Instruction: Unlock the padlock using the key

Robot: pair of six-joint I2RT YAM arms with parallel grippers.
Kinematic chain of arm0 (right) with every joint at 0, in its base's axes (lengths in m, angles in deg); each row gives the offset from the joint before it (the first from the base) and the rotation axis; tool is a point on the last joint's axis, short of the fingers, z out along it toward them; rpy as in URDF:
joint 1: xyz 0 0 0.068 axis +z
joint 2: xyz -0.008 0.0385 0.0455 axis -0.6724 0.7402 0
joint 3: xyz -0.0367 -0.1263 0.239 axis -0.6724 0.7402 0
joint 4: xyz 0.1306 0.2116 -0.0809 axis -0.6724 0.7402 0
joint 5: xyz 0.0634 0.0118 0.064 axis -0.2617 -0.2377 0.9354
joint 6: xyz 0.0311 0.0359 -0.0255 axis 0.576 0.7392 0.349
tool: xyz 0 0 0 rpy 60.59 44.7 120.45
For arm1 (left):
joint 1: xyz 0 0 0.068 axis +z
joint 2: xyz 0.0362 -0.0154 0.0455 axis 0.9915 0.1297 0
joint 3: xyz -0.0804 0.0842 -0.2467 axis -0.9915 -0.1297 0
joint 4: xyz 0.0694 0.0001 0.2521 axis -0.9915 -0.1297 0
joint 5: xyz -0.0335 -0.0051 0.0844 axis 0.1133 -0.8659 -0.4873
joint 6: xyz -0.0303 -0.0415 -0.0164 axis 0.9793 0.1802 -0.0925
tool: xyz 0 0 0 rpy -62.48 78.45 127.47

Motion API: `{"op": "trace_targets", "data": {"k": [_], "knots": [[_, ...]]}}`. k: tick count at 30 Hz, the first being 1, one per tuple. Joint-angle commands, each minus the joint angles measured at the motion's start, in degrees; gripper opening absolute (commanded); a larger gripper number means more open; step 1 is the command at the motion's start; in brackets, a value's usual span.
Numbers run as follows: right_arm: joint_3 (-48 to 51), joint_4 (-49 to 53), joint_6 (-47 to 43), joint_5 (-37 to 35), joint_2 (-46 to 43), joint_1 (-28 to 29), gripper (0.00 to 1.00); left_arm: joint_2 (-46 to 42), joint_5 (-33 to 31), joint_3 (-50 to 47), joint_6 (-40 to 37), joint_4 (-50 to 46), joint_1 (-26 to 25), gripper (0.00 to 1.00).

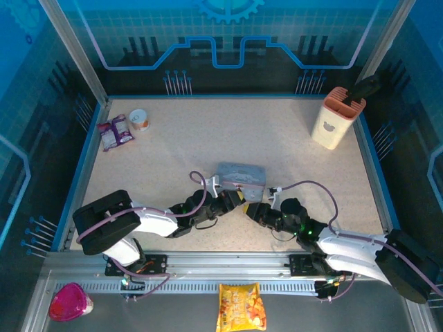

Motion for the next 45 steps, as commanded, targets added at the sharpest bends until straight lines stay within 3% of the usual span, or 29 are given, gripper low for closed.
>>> {"op": "trace_targets", "data": {"k": [1, 18, 23, 33, 45], "knots": [[-3.05, -6.77, -1.2, -7.26, -2.24, -1.89, 0.23, -0.56, 7.32, -1.03, -0.5, -2.77, -3.29, 0.0], [-3.53, -10.16, -0.91, -6.35, 1.39, -1.64, 0.28, 0.33, 6.41, -1.25, 0.16, -2.72, -3.12, 0.0], [-3.03, -6.14, -1.24, -7.41, -1.17, -1.25, 0.36, -2.19, 1.81, -3.34, -0.97, -4.75, -1.56, 0.0], [-1.84, -3.12, -0.9, -8.31, -3.46, -0.53, 0.4, -3.18, 2.38, -3.82, -0.53, -3.13, 1.35, 0.0], [1.49, -5.5, 1.79, -16.1, -1.7, 8.68, 0.35, -2.87, 2.85, -2.71, 1.7, -1.07, 3.47, 0.0]]}}
